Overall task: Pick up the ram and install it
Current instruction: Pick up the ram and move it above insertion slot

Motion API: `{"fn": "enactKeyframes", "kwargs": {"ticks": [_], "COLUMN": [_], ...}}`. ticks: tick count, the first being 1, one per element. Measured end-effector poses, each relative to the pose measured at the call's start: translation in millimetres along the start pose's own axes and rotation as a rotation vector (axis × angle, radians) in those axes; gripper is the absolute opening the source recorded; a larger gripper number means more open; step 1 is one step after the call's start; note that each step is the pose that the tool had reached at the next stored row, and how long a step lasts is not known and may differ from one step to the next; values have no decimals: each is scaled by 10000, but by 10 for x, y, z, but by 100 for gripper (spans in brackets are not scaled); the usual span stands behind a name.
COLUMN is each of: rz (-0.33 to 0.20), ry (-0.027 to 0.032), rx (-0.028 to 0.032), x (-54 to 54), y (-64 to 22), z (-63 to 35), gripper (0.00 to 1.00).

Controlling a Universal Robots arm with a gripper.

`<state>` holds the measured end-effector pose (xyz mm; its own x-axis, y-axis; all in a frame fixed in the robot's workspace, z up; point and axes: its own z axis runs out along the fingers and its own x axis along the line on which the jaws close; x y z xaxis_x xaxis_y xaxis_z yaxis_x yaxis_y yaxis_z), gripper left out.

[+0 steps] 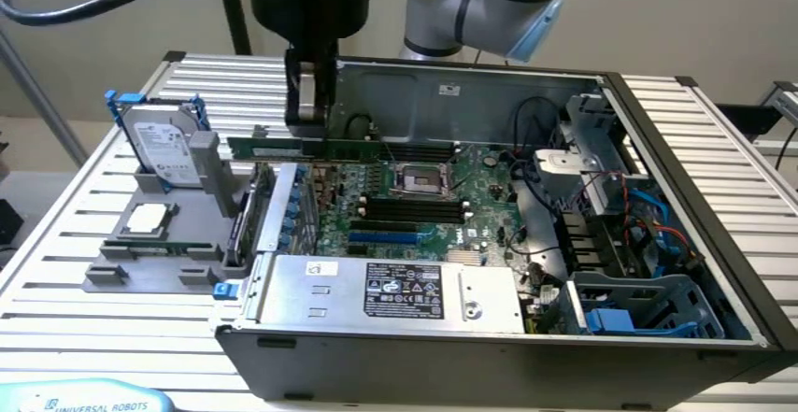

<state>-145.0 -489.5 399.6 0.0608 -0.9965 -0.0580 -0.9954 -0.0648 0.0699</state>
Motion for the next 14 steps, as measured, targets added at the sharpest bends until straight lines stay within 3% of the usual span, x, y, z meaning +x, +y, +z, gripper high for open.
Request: {"fn": "enactKeyframes", "kwargs": {"ticks": [14], "rz": [2], "ry": [-38], "rx": [-74], "x": [-79], "y": [-649], "z": [74], "gripper": [13]}}
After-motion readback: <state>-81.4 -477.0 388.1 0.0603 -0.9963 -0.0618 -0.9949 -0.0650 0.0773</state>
